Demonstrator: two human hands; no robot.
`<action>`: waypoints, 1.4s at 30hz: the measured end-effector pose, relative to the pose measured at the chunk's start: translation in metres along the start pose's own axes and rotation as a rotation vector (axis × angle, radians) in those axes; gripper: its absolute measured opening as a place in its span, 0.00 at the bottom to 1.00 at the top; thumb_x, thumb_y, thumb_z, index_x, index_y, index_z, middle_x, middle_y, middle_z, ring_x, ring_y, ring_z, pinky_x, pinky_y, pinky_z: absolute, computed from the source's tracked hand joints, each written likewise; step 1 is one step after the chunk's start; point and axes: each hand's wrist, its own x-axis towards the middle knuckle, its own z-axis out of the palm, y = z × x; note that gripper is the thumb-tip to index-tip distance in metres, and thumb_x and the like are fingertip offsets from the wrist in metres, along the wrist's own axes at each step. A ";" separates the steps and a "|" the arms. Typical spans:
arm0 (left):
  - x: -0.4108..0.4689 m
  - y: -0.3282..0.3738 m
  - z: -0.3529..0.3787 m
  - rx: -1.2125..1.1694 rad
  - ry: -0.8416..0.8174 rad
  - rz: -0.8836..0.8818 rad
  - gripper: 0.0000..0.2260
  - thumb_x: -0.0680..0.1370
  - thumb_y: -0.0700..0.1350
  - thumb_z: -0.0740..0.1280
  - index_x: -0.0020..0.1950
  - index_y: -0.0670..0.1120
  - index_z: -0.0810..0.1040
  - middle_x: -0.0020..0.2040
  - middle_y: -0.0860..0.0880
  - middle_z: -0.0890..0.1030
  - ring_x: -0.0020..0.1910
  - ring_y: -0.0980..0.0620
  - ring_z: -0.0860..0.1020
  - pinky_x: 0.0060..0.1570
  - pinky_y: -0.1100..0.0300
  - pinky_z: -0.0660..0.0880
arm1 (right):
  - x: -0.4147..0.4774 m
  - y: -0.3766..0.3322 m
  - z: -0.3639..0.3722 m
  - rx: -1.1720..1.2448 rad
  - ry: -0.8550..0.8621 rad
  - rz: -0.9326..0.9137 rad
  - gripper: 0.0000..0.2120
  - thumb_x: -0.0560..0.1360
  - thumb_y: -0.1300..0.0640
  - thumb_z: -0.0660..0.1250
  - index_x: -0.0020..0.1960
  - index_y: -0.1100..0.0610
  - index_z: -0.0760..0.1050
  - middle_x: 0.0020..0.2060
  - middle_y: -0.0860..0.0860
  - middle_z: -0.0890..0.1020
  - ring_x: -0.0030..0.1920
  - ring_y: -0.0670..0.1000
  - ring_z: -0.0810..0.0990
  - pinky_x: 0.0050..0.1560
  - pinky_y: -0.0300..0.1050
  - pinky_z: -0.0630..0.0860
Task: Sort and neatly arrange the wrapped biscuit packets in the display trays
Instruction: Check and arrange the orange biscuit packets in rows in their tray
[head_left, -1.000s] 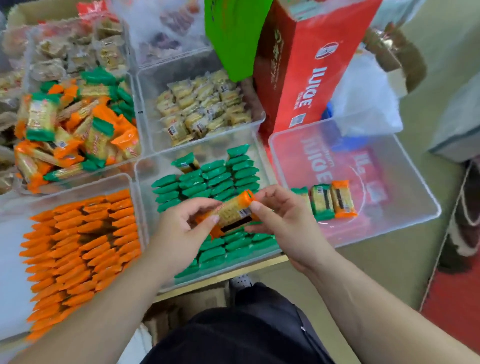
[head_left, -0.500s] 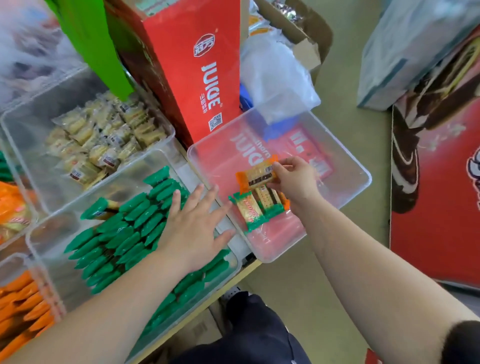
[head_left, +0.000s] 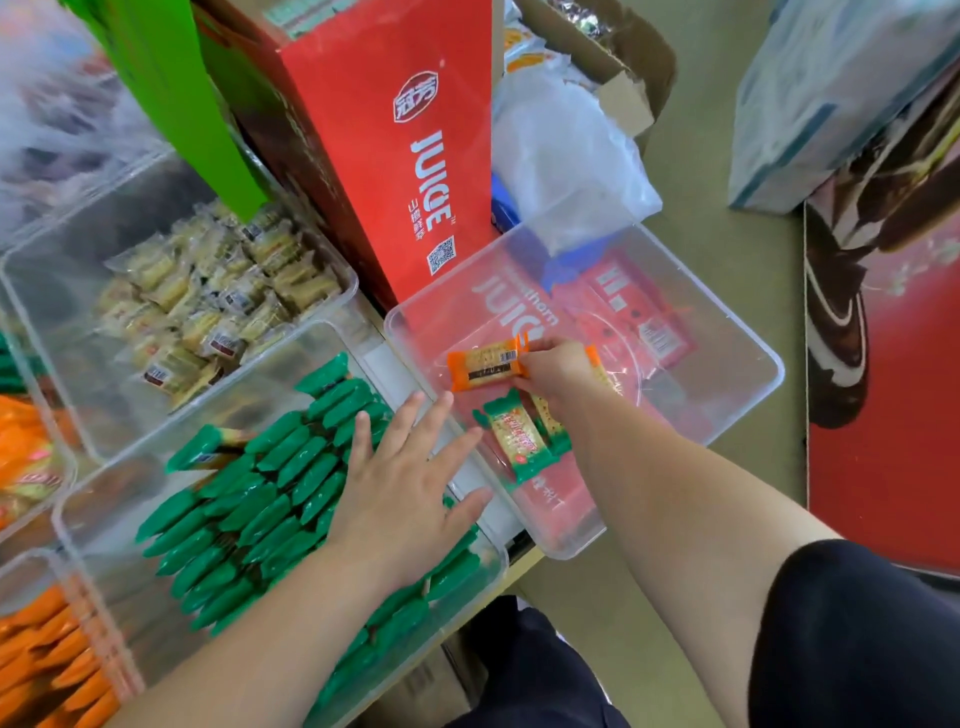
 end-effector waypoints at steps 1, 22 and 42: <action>0.000 0.000 0.000 -0.003 0.002 0.002 0.36 0.74 0.72 0.33 0.80 0.63 0.49 0.82 0.54 0.38 0.79 0.50 0.33 0.76 0.37 0.35 | 0.000 -0.001 -0.001 -0.042 0.010 -0.012 0.11 0.75 0.66 0.71 0.57 0.56 0.78 0.48 0.53 0.81 0.41 0.50 0.80 0.32 0.37 0.79; -0.296 -0.116 0.132 -0.353 0.235 -0.968 0.28 0.74 0.65 0.58 0.63 0.47 0.80 0.60 0.40 0.79 0.56 0.36 0.77 0.53 0.41 0.77 | -0.248 -0.045 0.124 -0.396 -0.614 -0.716 0.05 0.76 0.54 0.72 0.42 0.52 0.82 0.35 0.47 0.83 0.38 0.46 0.81 0.44 0.49 0.78; -0.337 -0.102 0.187 -0.428 0.370 -1.133 0.24 0.76 0.62 0.57 0.62 0.52 0.81 0.67 0.43 0.78 0.65 0.40 0.74 0.61 0.39 0.70 | -0.345 0.041 0.367 -1.488 -0.601 -1.578 0.10 0.76 0.47 0.70 0.53 0.52 0.81 0.51 0.54 0.78 0.53 0.58 0.79 0.43 0.49 0.76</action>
